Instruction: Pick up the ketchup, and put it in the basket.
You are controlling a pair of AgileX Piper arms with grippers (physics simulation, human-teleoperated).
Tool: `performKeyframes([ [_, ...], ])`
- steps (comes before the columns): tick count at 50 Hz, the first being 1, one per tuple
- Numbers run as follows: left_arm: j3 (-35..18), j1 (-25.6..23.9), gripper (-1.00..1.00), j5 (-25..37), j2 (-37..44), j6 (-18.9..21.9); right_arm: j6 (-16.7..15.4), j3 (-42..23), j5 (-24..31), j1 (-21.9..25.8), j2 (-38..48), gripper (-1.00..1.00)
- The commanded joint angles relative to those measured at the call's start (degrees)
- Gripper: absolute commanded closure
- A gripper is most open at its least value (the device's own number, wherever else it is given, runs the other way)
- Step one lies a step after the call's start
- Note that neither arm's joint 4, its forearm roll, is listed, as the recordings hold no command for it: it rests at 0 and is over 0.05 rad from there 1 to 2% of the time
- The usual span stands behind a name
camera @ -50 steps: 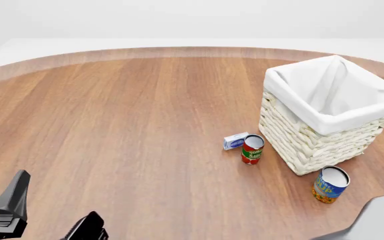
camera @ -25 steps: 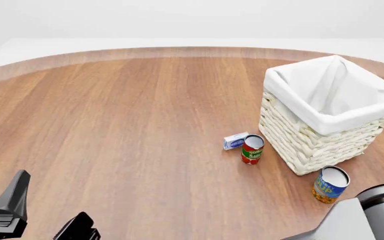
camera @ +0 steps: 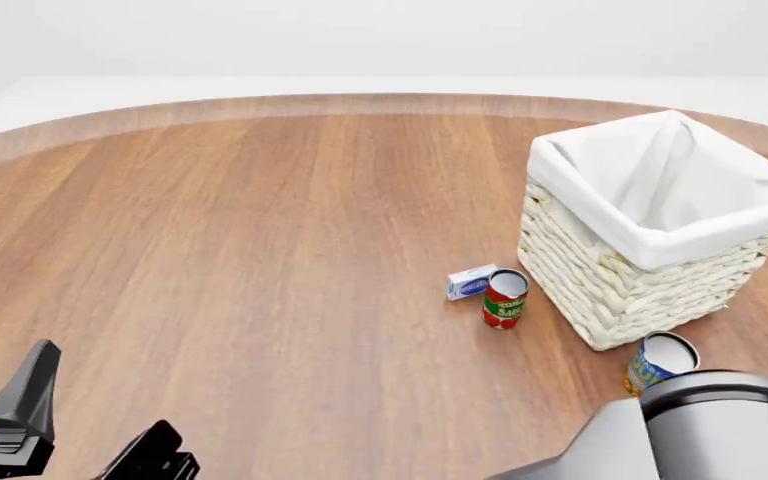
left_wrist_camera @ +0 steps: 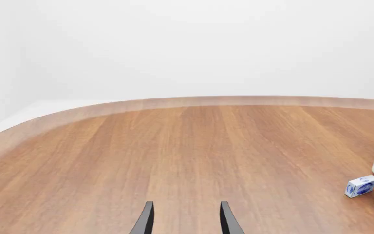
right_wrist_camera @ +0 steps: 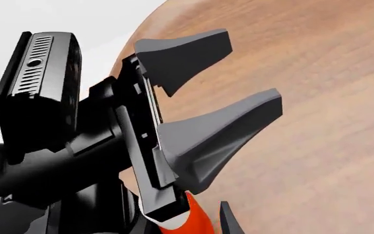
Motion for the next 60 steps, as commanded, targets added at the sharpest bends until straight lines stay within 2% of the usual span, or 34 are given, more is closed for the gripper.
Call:
performKeyframes([
  [1, 0.0, 0.0, -1.0, 0.0, 0.0, 0.0, 0.0, -1.1, 0.3, -0.4, 1.9, -1.0],
  [9, 0.0, 0.0, -1.0, 0.0, 0.0, 0.0, -0.1, -1.1, 0.3, -0.3, 2.0, -1.0],
  [10, 0.0, 0.0, -1.0, 0.0, 0.0, 0.0, -0.2, -0.9, 0.0, -0.4, 1.9, 1.0],
  [60, 0.0, 0.0, -1.0, 0.0, 0.0, 0.0, 1.0, 3.7, -1.6, -1.5, -4.5, 1.0],
])
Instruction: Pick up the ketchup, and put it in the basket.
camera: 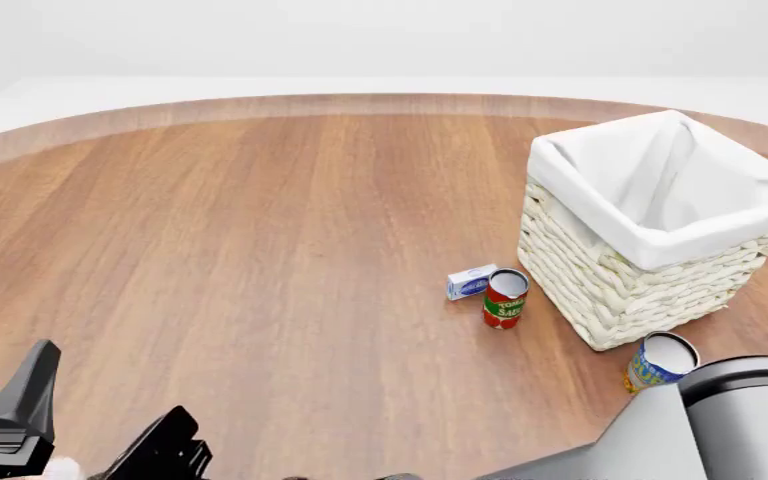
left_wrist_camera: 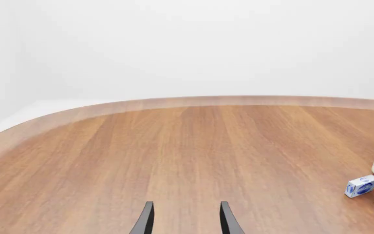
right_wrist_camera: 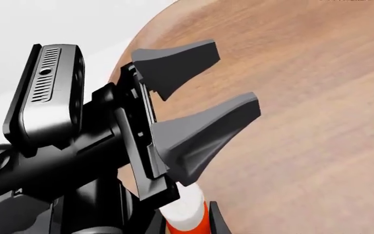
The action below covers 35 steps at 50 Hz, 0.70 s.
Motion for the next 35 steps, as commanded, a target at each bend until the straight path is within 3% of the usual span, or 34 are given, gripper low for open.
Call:
performKeyframes([
  [1, 0.0, 0.0, -1.0, 0.0, 0.0, 0.0, 1.2, 1.0, -0.4, -0.6, -1.7, 1.0],
  [35, 0.0, 0.0, -1.0, 0.0, 0.0, 0.0, 3.0, 3.0, -1.8, -5.3, -4.2, 1.0],
])
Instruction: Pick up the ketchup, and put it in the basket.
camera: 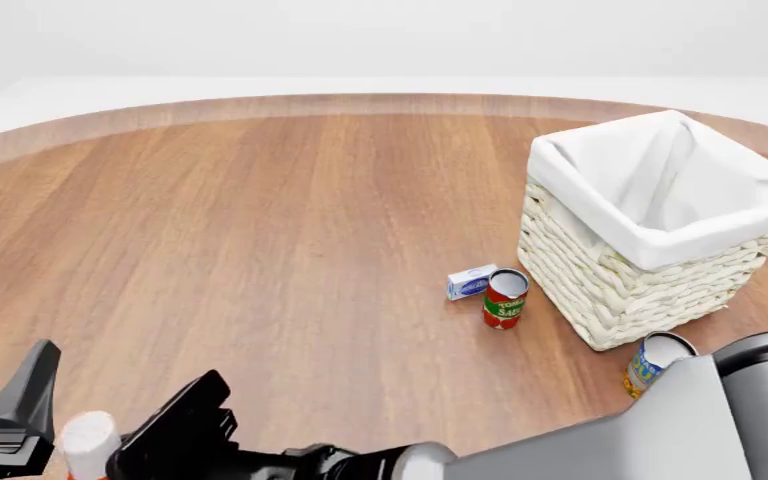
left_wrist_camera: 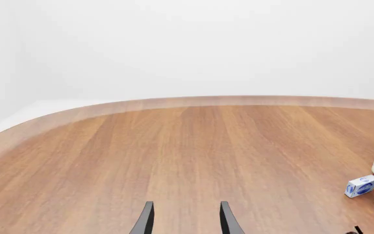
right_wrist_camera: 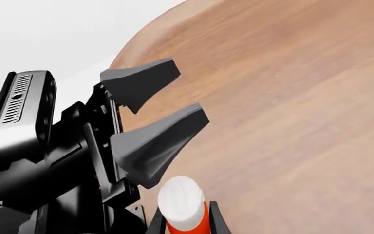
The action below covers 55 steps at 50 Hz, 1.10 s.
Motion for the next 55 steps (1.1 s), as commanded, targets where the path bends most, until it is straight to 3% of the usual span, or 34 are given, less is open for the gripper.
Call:
performKeyframes([
  [1, 0.0, 0.0, -1.0, 0.0, 0.0, 0.0, 1.6, 0.5, -0.4, -2.1, -2.0, 1.0],
  [55, 0.0, 0.0, -1.0, 0.0, 0.0, 0.0, 3.7, 5.1, -1.9, -13.4, -12.1, 1.0],
])
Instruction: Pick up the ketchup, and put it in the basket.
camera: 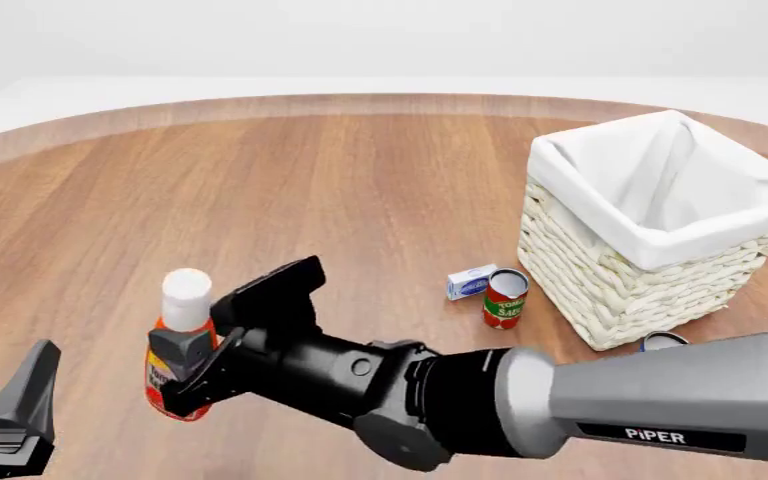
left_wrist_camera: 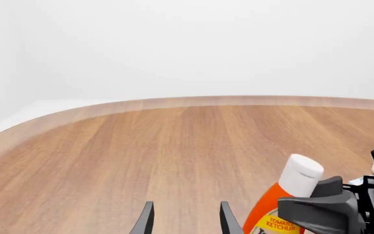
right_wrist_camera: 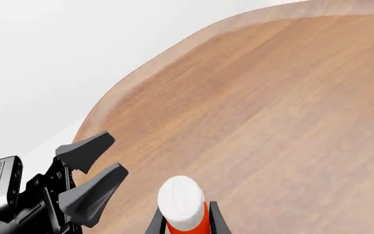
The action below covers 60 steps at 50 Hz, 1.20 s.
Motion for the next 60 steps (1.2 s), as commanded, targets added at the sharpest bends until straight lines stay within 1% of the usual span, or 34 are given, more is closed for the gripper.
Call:
performKeyframes([
  [1, 0.0, 0.0, -1.0, 0.0, 0.0, 0.0, 1.0, 0.1, 0.3, -2.2, -2.1, 1.0],
  [5, 0.0, 0.0, -1.0, 0.0, 0.0, 0.0, 0.7, 0.1, 0.8, -3.2, -3.5, 1.0],
  [6, 0.0, 0.0, -1.0, 0.0, 0.0, 0.0, -0.2, 0.0, 1.1, -3.5, -3.6, 1.0],
  [13, 0.0, 0.0, -1.0, 0.0, 0.0, 0.0, -0.6, -0.2, 1.5, -5.3, -4.3, 1.0],
  [15, 0.0, 0.0, -1.0, 0.0, 0.0, 0.0, -1.2, -0.2, 1.7, -5.9, -4.9, 1.0],
  [17, 0.0, 0.0, -1.0, 0.0, 0.0, 0.0, -2.9, -0.3, 2.0, -7.1, -5.7, 1.0],
  [18, 0.0, 0.0, -1.0, 0.0, 0.0, 0.0, -3.1, -0.3, 2.1, -7.7, -6.1, 1.0],
  [26, 0.0, 0.0, -1.0, 0.0, 0.0, 0.0, -3.6, -0.3, 2.7, -9.6, -7.6, 1.0],
  [28, 0.0, 0.0, -1.0, 0.0, 0.0, 0.0, -5.1, -0.1, 2.7, -10.1, -7.9, 1.0],
  [32, 0.0, 0.0, -1.0, 0.0, 0.0, 0.0, -4.8, 0.1, 2.5, -10.8, -8.3, 1.0],
  [33, 0.0, 0.0, -1.0, 0.0, 0.0, 0.0, -5.4, 0.3, 2.5, -11.5, -8.8, 1.0],
  [38, 0.0, 0.0, -1.0, 0.0, 0.0, 0.0, -5.8, 0.4, 2.6, -12.9, -10.0, 1.0],
  [40, 0.0, 0.0, -1.0, 0.0, 0.0, 0.0, -7.0, 0.8, 2.8, -13.8, -11.4, 1.0],
  [43, 0.0, 0.0, -1.0, 0.0, 0.0, 0.0, -6.8, 1.0, 2.8, -14.4, -12.0, 1.0],
  [46, 0.0, 0.0, -1.0, 0.0, 0.0, 0.0, -7.1, 1.1, 2.8, -16.2, -12.9, 1.0],
  [53, 0.0, 0.0, -1.0, 0.0, 0.0, 0.0, -6.8, 1.4, 3.1, -18.1, -14.4, 1.0],
  [60, 0.0, 0.0, -1.0, 0.0, 0.0, 0.0, -7.1, 1.5, 3.5, -19.7, -15.7, 1.0],
])
